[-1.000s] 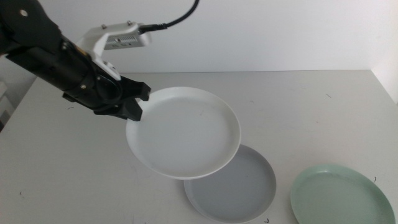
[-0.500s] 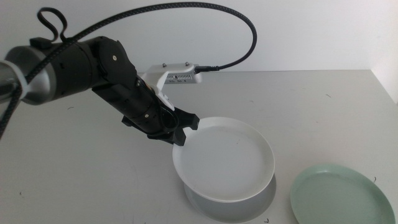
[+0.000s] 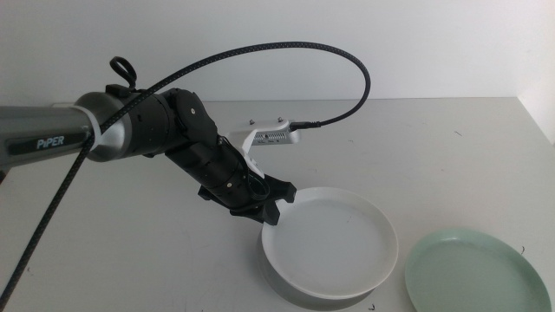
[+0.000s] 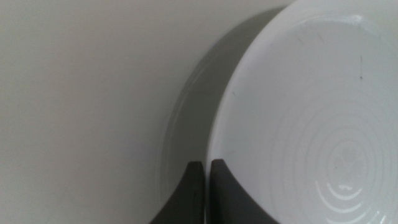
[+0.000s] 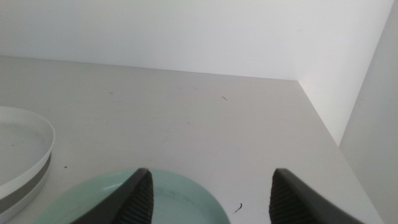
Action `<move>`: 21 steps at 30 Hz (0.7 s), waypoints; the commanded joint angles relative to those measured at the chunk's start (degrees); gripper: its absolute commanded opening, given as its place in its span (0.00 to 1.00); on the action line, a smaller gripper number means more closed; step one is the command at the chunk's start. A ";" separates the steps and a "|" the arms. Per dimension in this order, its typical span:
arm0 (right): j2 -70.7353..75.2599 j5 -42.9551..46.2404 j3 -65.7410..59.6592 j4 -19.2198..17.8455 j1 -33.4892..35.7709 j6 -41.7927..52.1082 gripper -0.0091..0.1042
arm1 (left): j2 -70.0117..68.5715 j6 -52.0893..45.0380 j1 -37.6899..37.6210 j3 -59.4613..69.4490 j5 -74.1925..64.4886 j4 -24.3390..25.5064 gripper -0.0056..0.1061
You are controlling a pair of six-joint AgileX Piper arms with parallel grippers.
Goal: Stack the three bowls on top of each other.
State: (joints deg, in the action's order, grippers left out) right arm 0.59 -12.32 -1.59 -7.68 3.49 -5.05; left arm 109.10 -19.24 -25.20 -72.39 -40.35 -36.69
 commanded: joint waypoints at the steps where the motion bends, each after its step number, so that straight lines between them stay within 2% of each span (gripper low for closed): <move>1: 1.55 4.43 0.33 -0.99 -0.44 0.27 0.50 | -2.38 -0.43 -0.19 -1.37 0.98 -2.69 0.06; 6: 1.55 4.43 0.33 -0.99 -0.44 0.27 0.50 | -1.46 -0.38 -0.19 -1.37 0.93 -1.78 0.13; 9: 1.55 4.43 0.33 -0.99 -0.44 0.27 0.50 | -1.45 -0.26 -0.19 -1.37 0.93 -0.96 0.23; 17: 1.55 4.43 0.33 -0.99 -0.44 0.27 0.50 | -1.67 -0.20 -0.09 -1.37 0.69 -0.49 0.63; 21: 1.55 4.43 0.33 -0.99 -0.44 0.27 0.50 | -3.05 -0.20 0.13 -1.44 -0.06 -0.47 0.80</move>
State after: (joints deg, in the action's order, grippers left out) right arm 0.59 -12.32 -1.59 -7.73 3.49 -5.05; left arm 110.16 -19.60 -25.20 -72.39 -40.46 -35.61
